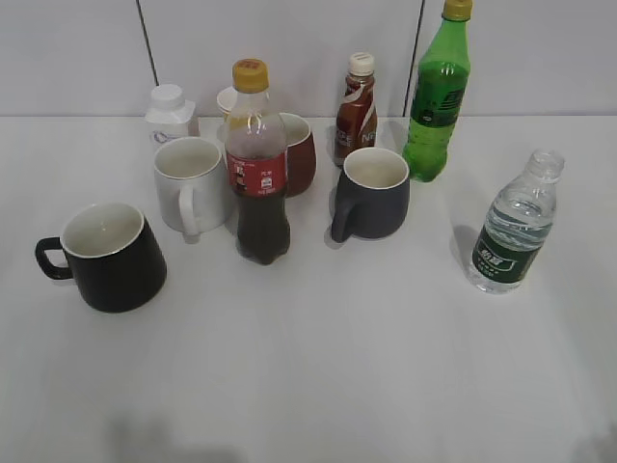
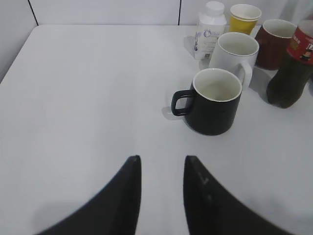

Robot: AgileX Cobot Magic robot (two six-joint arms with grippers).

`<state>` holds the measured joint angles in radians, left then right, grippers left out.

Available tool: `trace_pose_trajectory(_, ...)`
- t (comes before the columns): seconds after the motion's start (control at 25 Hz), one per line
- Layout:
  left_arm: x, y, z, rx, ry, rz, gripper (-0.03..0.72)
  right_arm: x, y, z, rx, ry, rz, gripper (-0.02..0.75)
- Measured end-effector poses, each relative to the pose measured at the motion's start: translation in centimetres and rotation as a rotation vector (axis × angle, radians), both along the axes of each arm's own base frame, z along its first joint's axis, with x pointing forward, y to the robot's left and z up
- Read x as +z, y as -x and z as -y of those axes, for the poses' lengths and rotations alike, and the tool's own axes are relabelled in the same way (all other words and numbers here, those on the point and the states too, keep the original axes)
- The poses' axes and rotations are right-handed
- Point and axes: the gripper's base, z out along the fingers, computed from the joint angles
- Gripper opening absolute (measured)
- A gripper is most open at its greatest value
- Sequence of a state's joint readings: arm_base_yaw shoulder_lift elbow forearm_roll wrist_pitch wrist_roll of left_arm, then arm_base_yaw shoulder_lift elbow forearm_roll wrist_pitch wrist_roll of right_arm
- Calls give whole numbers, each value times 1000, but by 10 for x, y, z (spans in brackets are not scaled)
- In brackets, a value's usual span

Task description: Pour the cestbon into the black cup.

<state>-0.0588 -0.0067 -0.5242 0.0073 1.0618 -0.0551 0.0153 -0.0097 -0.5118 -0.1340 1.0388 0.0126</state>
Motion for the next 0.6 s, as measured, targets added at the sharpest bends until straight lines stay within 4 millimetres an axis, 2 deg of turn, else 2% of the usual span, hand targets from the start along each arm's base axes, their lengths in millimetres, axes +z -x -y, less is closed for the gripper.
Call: trace_pose_trajectory(0.6, 0, 0, 0, 0, 0, 0, 238, 0, 0, 0, 0, 0, 0, 570)
